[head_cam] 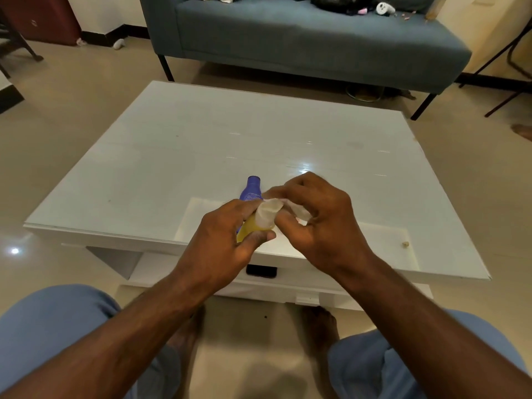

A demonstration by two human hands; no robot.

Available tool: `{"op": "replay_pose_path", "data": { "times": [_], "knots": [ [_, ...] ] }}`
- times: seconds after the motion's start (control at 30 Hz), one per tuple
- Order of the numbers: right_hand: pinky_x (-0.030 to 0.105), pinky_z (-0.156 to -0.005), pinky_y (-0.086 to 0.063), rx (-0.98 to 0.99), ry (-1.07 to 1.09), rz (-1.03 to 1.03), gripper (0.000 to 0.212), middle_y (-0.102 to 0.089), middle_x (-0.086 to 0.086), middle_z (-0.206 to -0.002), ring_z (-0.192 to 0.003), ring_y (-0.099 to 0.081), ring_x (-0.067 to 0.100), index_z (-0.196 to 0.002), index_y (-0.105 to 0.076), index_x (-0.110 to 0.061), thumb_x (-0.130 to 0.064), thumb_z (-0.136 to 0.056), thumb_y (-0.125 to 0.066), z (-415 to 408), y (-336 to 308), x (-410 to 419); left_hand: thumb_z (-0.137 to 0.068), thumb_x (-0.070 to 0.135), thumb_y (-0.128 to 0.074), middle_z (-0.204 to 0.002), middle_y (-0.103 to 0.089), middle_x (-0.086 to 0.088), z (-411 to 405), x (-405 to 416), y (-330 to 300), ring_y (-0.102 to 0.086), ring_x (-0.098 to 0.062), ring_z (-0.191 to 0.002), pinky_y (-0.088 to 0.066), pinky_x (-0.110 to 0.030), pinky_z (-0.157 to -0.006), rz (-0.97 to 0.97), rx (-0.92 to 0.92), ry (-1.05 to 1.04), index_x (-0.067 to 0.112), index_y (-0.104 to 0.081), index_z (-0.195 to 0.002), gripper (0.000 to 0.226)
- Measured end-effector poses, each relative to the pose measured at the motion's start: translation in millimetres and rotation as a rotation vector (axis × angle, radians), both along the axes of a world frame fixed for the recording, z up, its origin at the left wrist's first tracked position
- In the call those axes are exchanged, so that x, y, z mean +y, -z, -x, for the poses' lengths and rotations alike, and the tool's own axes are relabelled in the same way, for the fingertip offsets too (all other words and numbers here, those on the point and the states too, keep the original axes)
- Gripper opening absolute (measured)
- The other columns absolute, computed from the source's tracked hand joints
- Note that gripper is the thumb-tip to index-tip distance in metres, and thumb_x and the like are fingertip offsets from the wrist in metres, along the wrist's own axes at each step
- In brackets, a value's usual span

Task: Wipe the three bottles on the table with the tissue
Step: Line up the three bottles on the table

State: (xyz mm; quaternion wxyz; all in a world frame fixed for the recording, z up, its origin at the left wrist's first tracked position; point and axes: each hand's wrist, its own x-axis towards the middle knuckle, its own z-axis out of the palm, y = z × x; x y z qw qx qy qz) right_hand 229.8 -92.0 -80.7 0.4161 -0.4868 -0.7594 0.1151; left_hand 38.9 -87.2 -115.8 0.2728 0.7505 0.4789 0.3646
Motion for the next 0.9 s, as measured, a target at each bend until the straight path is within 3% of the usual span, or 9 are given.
{"op": "replay_pose_path", "data": {
  "times": [0.17, 0.27, 0.4, 0.57, 0.7, 0.8, 0.9],
  "knots": [
    [0.037, -0.077, -0.058, -0.056, -0.080, -0.024, 0.014, -0.069, 0.002, -0.098, -0.090, -0.067, 0.018, -0.096, -0.081, -0.011, -0.006, -0.086, -0.072, 5.7, 5.5, -3.2, -0.088, 0.041, -0.071, -0.108, -0.068, 0.007, 0.4, 1.7, 4.1, -0.064, -0.012, -0.095, -0.057, -0.035, -0.084, 0.016, 0.024, -0.029, 0.028, -0.064, -0.123, 0.038],
    [0.038, -0.079, -0.061, 0.005, -0.011, 0.006, 0.019, -0.073, 0.003, -0.105, -0.096, -0.069, 0.015, -0.102, -0.082, -0.011, -0.017, -0.088, -0.071, -0.4, 4.4, 1.6, -0.087, 0.052, -0.067, -0.108, -0.069, 0.005, -1.0, 1.6, 1.6, -0.064, -0.012, -0.094, -0.057, -0.032, -0.083, 0.014, 0.035, -0.048, 0.028, -0.064, -0.124, 0.044],
    [0.050, -0.084, -0.059, -0.036, -0.129, -0.021, 0.016, -0.076, 0.000, -0.110, -0.104, -0.069, 0.017, -0.104, -0.082, -0.015, -0.022, -0.090, -0.077, 8.4, 8.3, -8.1, -0.091, 0.043, -0.067, -0.105, -0.070, 0.004, 1.9, 1.2, 2.8, -0.065, -0.014, -0.093, -0.057, -0.037, -0.083, 0.014, 0.042, -0.054, 0.024, -0.066, -0.120, 0.035],
    [0.042, -0.084, -0.060, 0.067, -0.009, 0.107, 0.025, -0.077, -0.005, -0.107, -0.095, -0.070, 0.016, -0.116, -0.076, -0.017, -0.016, -0.091, -0.077, -1.4, 2.0, -0.8, -0.087, 0.055, -0.065, -0.115, -0.070, 0.001, 0.9, 3.4, 0.0, -0.064, -0.016, -0.098, -0.056, -0.036, -0.087, 0.023, 0.069, -0.076, 0.020, -0.063, -0.130, 0.056],
    [0.037, -0.085, -0.058, 0.076, -0.096, 0.092, 0.019, -0.074, -0.013, -0.101, -0.092, -0.070, 0.012, -0.111, -0.073, -0.018, -0.015, -0.093, -0.075, 8.9, -0.6, -9.3, -0.090, 0.048, -0.065, -0.114, -0.070, 0.001, 3.6, 0.3, 1.8, -0.066, -0.016, -0.098, -0.057, -0.039, -0.087, 0.020, 0.075, -0.048, 0.018, -0.065, -0.126, 0.047],
    [0.028, -0.078, -0.058, 0.129, -0.007, 0.139, 0.020, -0.073, -0.009, -0.097, -0.087, -0.068, 0.010, -0.108, -0.069, -0.016, -0.011, -0.090, -0.077, -0.1, -2.8, -2.9, -0.085, 0.052, -0.063, -0.114, -0.070, 0.002, 2.2, 1.8, -2.2, -0.064, -0.015, -0.099, -0.055, -0.037, -0.086, 0.003, 0.069, -0.065, 0.020, -0.065, -0.127, 0.053],
    [0.019, -0.075, -0.054, 0.153, -0.074, 0.156, 0.024, -0.073, -0.008, -0.096, -0.085, -0.069, 0.014, -0.107, -0.065, -0.016, -0.014, -0.089, -0.079, 1.6, -4.8, -8.4, -0.086, 0.048, -0.060, -0.114, -0.070, -0.001, 5.4, 4.3, -5.9, -0.065, -0.017, -0.098, -0.056, -0.040, -0.087, 0.000, 0.088, -0.095, 0.017, -0.065, -0.127, 0.051]
  ]
}}
